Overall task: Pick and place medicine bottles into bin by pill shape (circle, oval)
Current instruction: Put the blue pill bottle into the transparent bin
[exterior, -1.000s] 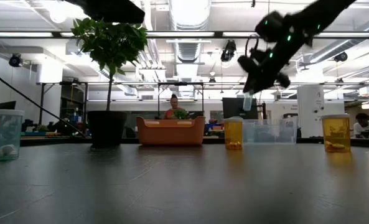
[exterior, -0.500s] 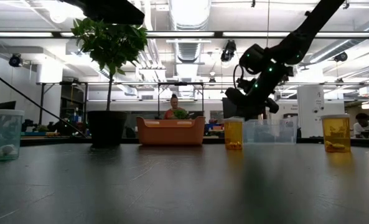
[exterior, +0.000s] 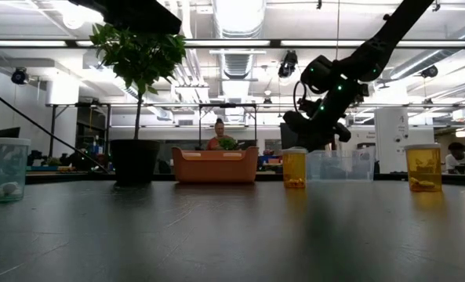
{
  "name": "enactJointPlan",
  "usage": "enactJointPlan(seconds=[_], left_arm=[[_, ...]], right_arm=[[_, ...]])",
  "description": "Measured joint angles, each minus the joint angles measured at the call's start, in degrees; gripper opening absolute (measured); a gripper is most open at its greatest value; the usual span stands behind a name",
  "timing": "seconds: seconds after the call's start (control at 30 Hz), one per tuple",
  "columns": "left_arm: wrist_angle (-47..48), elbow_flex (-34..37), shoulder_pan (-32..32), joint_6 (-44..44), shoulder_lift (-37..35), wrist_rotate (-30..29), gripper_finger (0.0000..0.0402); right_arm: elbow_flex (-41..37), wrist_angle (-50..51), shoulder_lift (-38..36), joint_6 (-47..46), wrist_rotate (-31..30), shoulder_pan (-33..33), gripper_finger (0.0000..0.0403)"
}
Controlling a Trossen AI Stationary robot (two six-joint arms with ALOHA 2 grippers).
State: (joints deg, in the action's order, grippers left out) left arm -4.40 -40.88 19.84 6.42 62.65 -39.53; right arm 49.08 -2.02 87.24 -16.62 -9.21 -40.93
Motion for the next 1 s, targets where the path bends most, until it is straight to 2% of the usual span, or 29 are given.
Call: enactJointPlan(seconds=[0.3,0.53,0.77,1.0], left_arm=[[-0.15,0.02,0.00,0.02,0.00,0.00,0.0250],[-0.17,0.02,0.00,0.02,0.00,-0.01,0.0250],[-0.95,0.04,0.00,0.04,0.00,-0.01,0.0250],[-4.45,-0.26,0.13,-2.92,0.02,1.76,0.0250]], right_arm=[[0.09,0.04,-0.24,-0.84,0.03,0.00,0.0171],[0.42,0.78,-3.56,-2.94,0.25,0.02,0.0175],[0.42,6.22,-11.80,-2.98,0.61,2.18,0.0173],[-0.54,8.94,-22.89,-1.70,0.17,10.91,0.0161]])
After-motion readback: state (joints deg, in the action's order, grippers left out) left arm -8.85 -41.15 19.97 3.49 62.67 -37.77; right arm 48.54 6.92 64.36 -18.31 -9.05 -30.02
